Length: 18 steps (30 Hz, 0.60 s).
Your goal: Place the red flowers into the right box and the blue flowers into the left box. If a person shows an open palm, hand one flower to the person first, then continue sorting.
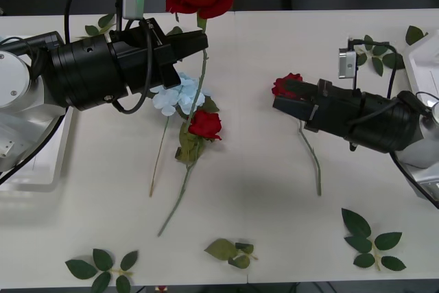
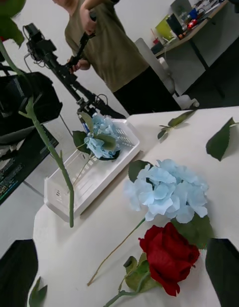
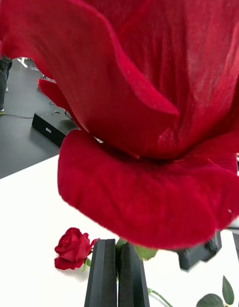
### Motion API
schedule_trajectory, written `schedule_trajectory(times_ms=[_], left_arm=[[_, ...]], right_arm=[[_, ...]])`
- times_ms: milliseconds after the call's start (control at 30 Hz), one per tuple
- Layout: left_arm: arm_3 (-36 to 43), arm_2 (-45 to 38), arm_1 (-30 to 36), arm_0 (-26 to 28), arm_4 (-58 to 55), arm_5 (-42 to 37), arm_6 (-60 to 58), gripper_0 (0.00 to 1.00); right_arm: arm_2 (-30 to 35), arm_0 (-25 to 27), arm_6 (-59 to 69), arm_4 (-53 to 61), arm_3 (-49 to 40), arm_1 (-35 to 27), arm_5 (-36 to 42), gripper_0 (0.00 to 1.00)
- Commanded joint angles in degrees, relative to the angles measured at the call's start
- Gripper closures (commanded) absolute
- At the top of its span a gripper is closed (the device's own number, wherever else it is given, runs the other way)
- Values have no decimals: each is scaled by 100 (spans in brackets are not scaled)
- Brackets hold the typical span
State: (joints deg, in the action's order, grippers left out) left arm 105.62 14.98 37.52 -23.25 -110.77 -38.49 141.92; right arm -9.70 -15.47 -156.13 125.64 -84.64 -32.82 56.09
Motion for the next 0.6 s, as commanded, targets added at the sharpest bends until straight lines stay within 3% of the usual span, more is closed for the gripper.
schedule_trajectory(times_ms=[33,233,600], left_arm=[[143,75,-96,58,-85,61,521,100],[134,84,-140,58,-24,61,512,100],[-85,286,-562,-74,275,61,468,100]], right_arm=[[-471,0,113,171,-193,-66,-309,0],[-876,-211,113,136,-193,303,-625,0],[-876,-642,113,-312,-184,1349,-986,0]])
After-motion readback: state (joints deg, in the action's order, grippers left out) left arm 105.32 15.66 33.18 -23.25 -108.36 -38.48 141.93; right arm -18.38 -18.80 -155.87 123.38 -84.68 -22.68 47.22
